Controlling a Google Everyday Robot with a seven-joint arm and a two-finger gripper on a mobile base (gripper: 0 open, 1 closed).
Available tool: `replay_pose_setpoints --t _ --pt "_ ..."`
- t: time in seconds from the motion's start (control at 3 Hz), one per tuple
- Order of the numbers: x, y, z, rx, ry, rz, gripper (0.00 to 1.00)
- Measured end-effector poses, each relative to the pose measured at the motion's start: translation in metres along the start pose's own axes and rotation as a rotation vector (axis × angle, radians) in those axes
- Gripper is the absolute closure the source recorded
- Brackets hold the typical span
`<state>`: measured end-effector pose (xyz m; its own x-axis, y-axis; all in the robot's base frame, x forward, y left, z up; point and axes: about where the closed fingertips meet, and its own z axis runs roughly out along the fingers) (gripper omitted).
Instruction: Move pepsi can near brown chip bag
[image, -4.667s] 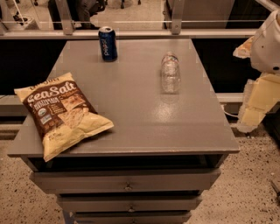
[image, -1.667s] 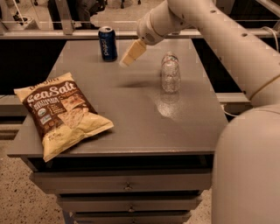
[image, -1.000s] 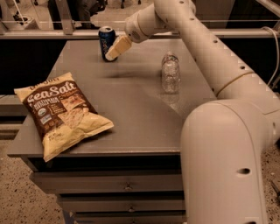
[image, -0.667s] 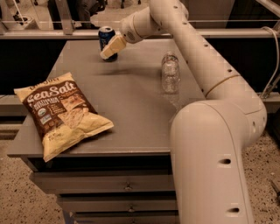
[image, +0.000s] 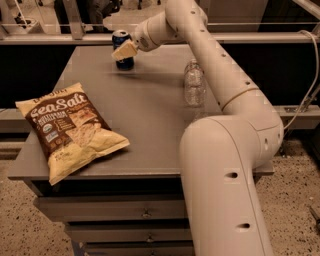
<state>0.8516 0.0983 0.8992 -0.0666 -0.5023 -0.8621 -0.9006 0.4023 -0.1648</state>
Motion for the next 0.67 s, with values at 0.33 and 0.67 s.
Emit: replay_pose_setpoints --t 0.33,0.67 --pt "-0.003 0.004 -0.002 -0.021 -0.007 0.027 0.65" --pt "-0.011 0.013 -0.017 -0.049 -0.043 0.029 0.88"
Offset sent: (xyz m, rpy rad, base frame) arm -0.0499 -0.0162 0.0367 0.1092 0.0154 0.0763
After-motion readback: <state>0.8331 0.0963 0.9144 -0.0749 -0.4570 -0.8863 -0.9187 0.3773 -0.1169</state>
